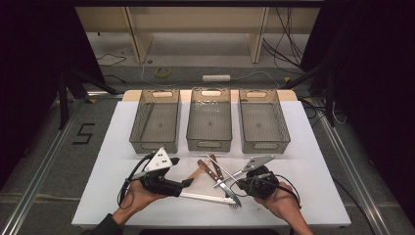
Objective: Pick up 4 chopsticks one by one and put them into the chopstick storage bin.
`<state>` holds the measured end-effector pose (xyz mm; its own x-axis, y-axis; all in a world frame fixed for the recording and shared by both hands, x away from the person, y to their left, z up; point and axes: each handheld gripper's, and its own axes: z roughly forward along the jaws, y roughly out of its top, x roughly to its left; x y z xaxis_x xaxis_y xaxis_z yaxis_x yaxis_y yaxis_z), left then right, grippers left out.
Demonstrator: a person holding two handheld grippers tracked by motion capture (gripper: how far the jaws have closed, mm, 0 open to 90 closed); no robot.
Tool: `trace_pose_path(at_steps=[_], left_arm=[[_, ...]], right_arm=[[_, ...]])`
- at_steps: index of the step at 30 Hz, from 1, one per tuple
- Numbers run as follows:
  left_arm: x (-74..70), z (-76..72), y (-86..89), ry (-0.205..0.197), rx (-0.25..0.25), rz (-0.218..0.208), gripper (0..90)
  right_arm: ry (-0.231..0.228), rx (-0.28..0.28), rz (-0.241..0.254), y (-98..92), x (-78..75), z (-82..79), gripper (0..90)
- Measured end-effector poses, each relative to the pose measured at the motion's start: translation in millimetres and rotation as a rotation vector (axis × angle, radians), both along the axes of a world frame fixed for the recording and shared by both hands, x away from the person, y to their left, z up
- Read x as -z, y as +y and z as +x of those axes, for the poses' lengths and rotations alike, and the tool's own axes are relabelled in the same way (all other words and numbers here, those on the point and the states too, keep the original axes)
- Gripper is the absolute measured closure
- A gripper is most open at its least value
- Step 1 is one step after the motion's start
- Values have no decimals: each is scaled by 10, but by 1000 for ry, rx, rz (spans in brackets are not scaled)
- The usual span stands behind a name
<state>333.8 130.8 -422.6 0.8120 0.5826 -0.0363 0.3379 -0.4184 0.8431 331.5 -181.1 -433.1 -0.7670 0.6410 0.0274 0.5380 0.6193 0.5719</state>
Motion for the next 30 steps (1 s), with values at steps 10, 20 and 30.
trace_pose_path(at_steps=[10, 20, 30], left_arm=[[-14, -14, -139, -11, 66, 37, 175], [29, -22, -341, -5, 165, 149, 177], [78, 0, -488, -5, 234, 247, 221]], right_arm=[[-4, -108, -35, 161, -48, -24, 863], [3, -211, -55, 333, -122, -50, 863], [-2, -296, -78, 431, -156, -85, 863]])
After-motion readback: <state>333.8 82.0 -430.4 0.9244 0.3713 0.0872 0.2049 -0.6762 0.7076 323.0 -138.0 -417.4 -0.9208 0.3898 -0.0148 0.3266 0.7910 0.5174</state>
